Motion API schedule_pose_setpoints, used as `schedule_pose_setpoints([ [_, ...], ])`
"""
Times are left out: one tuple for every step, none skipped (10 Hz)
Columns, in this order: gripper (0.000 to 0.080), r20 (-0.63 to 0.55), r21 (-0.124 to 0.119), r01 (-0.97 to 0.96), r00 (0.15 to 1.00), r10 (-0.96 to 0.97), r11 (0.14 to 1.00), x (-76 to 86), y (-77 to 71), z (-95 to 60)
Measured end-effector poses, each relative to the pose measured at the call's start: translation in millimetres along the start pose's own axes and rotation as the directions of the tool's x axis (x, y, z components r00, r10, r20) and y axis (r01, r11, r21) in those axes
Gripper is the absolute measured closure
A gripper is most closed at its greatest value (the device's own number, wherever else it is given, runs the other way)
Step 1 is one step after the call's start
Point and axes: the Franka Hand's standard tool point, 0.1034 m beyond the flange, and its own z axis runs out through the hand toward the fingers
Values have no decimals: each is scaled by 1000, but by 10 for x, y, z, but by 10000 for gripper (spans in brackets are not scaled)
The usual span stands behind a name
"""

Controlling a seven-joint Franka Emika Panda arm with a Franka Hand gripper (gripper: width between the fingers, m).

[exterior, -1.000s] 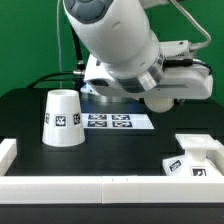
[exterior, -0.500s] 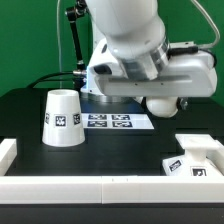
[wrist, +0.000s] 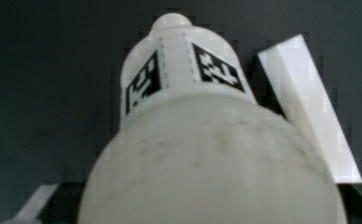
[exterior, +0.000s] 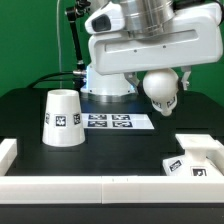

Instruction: Assemble lamp

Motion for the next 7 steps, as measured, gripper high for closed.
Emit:
schedule_pose_setpoints([
  [220, -67, -1, 7, 998, -7, 1000, 3, -5, 4],
  [220, -125, -9, 26, 992, -27, 1000, 25, -17, -3],
  [220, -206, -50, 87, 974, -96, 995, 67, -47, -63],
  [220, -273, -66, 122, 953, -135, 990, 90, -91, -133],
  [220, -341, -74, 146, 926, -162, 987, 130, -136, -195],
  [220, -384, -82, 169, 904, -188, 982, 142, -192, -230],
  [220, -445, -78, 174, 875, -190, 982, 169, -214, -242],
])
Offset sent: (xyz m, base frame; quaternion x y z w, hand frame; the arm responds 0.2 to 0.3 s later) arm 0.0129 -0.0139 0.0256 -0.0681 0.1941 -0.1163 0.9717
